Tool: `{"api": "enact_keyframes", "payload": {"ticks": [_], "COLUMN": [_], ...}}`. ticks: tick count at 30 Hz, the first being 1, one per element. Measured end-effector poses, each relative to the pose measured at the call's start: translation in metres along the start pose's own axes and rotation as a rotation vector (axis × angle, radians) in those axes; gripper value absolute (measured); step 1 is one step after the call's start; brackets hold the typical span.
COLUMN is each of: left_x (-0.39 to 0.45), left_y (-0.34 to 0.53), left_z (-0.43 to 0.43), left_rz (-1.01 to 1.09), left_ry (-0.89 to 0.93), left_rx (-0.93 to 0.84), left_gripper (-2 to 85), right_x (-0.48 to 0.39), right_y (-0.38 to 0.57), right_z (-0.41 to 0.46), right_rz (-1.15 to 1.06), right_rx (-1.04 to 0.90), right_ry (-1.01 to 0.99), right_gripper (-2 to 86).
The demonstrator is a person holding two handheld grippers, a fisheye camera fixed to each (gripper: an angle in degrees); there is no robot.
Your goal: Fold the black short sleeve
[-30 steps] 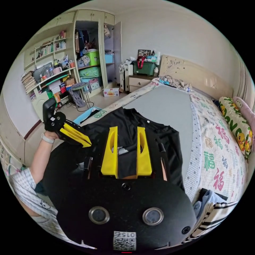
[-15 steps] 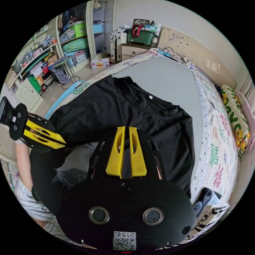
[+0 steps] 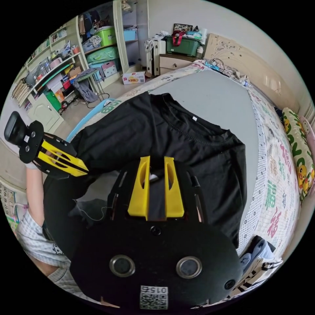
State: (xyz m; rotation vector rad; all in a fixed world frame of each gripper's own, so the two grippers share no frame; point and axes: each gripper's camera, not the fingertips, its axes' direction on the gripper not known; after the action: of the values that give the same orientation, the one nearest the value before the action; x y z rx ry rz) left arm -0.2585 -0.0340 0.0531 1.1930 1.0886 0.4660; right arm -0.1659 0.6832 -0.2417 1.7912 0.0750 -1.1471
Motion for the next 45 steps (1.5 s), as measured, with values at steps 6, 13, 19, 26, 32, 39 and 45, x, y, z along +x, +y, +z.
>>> {"api": "enact_keyframes", "payload": {"ticks": [6, 13, 19, 26, 32, 39, 45], "left_x": [-0.013, -0.009, -0.009, -0.049, -0.093, -0.101, -0.097], "left_y": [0.022, 0.059, 0.125, 0.274, 0.361, 0.4, 0.415], "left_z": [-0.018, -0.028, -0.061, -0.169, -0.139, -0.09, -0.051], "left_rz": [0.009, 0.058, 0.052, -0.339, -0.537, -0.552, -0.546], "left_ry": [-0.007, -0.016, -0.002, -0.207, -0.16, -0.148, -0.187], "left_rx": [0.01, -0.015, 0.024, 0.257, 0.176, 0.032, -0.07], "left_gripper": [0.7, 0.7, 1.2, 1.9, 4.6, 6.1, 3.5], "right_x": [-0.021, -0.017, -0.027, -0.062, -0.136, -0.209, -0.204], "right_y": [-0.002, 0.001, 0.004, 0.021, 0.031, 0.038, 0.031], "right_z": [-0.007, -0.021, -0.018, -0.067, -0.07, -0.031, -0.022], "right_rz": [-0.048, 0.006, -0.017, -0.139, -0.486, -0.726, -0.655], "right_rx": [0.012, 0.014, -0.028, 0.221, 0.257, 0.051, 0.017], "right_ry": [0.08, 0.057, 0.142, 0.067, -0.135, -0.041, 0.001], "right_gripper": [-0.4, -0.2, 8.1, 8.6, 9.3, 9.7, 3.5]}}
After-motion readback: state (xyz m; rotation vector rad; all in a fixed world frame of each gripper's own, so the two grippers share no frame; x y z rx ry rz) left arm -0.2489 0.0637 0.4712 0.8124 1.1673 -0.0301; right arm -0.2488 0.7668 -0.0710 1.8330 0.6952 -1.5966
